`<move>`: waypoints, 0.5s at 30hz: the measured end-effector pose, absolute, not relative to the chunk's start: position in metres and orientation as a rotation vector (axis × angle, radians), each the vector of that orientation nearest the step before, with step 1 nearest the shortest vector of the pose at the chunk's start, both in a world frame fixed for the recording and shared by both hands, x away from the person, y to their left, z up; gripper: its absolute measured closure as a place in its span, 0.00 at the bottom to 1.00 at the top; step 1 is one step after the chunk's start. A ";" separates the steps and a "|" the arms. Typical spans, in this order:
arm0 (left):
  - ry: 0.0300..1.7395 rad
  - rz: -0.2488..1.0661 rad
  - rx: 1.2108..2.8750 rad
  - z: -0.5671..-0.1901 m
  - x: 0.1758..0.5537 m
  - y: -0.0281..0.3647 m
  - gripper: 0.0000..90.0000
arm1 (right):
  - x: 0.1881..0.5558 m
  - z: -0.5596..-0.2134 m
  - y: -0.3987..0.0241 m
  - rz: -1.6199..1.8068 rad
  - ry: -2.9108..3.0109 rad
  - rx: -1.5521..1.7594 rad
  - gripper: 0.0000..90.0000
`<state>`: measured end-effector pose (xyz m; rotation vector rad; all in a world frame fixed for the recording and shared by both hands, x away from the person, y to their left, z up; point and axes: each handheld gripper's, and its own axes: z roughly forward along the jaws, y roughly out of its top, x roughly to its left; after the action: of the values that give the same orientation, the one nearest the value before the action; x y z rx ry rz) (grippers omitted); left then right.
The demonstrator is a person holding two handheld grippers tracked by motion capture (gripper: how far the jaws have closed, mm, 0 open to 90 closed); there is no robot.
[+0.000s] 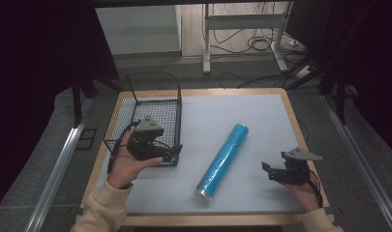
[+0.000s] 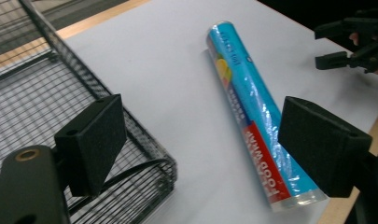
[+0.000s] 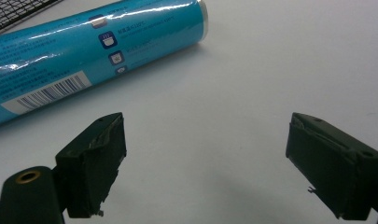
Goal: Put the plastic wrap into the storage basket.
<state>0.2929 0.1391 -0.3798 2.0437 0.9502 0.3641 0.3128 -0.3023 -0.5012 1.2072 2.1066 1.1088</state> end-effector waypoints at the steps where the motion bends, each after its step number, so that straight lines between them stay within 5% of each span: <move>1: 0.945 0.358 2.046 -0.380 0.293 0.136 0.17 | 0.313 -0.501 -0.303 1.108 2.106 1.207 0.14; 15: 0.886 0.309 2.113 -0.386 0.291 0.096 0.17 | 0.312 -0.501 -0.303 1.114 2.103 1.200 0.14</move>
<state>0.2911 0.0960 -0.3865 2.1129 0.8863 0.3090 0.3119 -0.3028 -0.5005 1.1996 2.1034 1.1141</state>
